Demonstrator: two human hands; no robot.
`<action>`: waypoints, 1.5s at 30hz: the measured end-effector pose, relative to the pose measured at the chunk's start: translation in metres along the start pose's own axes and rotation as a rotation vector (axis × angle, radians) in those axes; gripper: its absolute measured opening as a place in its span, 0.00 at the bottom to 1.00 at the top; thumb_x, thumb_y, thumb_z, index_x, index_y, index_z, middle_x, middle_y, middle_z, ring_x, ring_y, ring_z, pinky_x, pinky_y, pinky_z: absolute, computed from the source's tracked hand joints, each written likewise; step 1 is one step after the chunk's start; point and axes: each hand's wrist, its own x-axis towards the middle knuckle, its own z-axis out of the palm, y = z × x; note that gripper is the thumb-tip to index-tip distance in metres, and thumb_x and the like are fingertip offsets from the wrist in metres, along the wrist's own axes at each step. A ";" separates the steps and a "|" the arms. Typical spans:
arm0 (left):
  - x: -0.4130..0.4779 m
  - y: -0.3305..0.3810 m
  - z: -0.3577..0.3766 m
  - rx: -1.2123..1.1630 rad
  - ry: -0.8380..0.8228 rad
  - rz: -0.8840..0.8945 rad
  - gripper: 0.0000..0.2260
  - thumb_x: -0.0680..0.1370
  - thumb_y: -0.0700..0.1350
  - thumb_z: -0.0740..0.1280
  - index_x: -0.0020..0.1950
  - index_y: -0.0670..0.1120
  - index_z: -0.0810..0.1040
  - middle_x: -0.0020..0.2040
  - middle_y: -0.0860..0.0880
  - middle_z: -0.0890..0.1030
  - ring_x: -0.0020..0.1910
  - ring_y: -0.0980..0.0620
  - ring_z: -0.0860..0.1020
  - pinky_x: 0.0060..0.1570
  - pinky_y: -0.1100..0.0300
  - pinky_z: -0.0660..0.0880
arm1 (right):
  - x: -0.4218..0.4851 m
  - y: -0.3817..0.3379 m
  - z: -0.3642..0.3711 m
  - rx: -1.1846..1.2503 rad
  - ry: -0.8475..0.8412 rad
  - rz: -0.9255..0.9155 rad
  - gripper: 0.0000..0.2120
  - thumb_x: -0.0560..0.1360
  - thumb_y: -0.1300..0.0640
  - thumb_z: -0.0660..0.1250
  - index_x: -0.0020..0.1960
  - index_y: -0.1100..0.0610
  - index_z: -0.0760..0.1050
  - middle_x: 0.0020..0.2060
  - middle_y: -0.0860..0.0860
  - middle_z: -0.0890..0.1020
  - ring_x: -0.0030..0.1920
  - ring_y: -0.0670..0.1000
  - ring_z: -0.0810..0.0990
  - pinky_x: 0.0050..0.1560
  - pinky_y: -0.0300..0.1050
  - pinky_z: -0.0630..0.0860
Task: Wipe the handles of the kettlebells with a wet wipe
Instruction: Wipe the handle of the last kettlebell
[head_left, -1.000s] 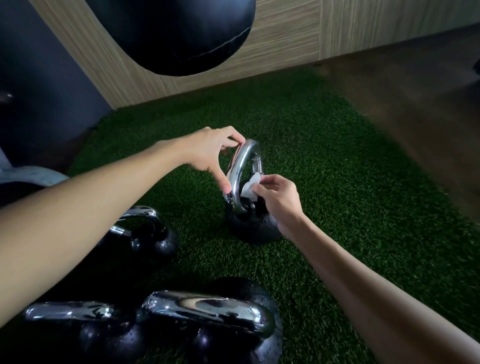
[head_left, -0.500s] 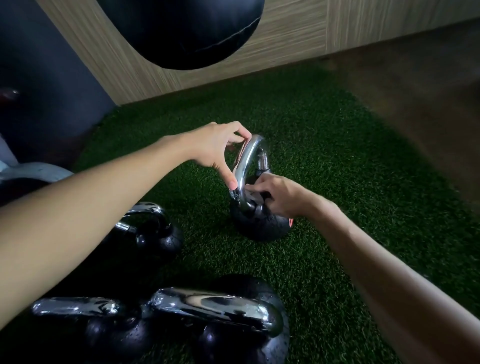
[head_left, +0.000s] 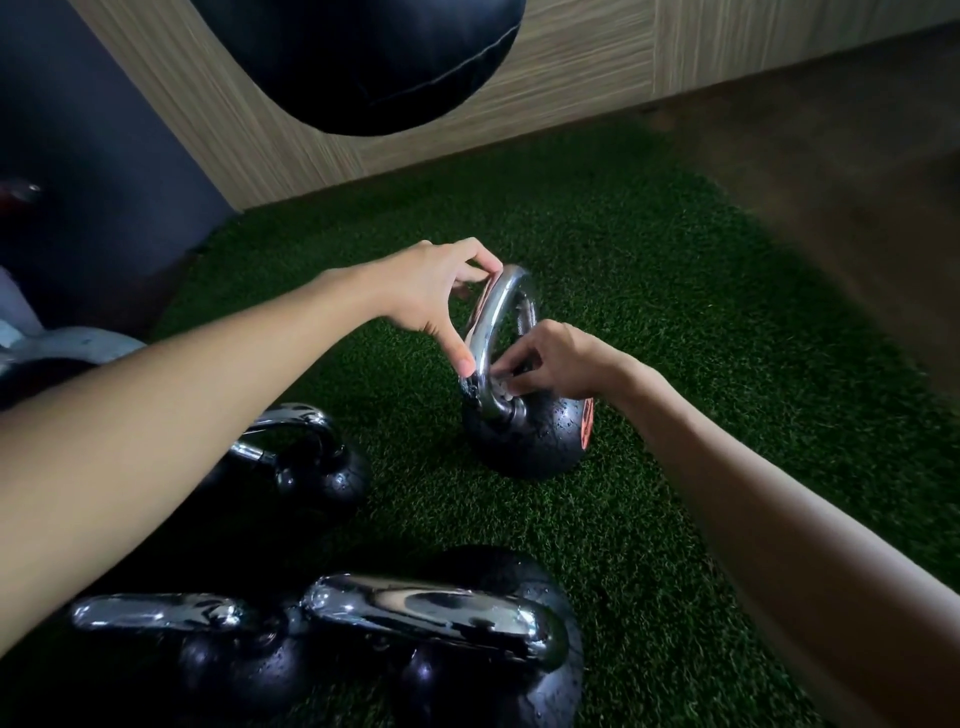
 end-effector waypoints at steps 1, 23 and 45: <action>0.000 0.000 0.000 -0.004 0.001 -0.001 0.57 0.49 0.65 0.84 0.74 0.59 0.63 0.76 0.52 0.72 0.76 0.48 0.67 0.76 0.43 0.61 | -0.001 0.000 0.002 0.052 0.015 0.007 0.12 0.72 0.60 0.78 0.55 0.55 0.86 0.48 0.46 0.88 0.39 0.31 0.81 0.44 0.24 0.72; -0.003 0.004 0.000 0.022 0.014 -0.011 0.56 0.50 0.64 0.84 0.74 0.58 0.63 0.76 0.53 0.72 0.78 0.47 0.63 0.74 0.46 0.60 | -0.009 -0.023 0.033 0.780 0.506 0.232 0.08 0.72 0.65 0.78 0.45 0.53 0.85 0.38 0.49 0.88 0.38 0.45 0.86 0.47 0.41 0.84; -0.005 0.004 0.001 -0.004 0.012 -0.040 0.56 0.50 0.64 0.84 0.73 0.61 0.63 0.77 0.53 0.71 0.76 0.44 0.67 0.71 0.44 0.64 | 0.026 -0.025 0.040 0.622 1.098 0.362 0.08 0.72 0.55 0.79 0.51 0.54 0.87 0.40 0.46 0.88 0.38 0.39 0.85 0.47 0.40 0.84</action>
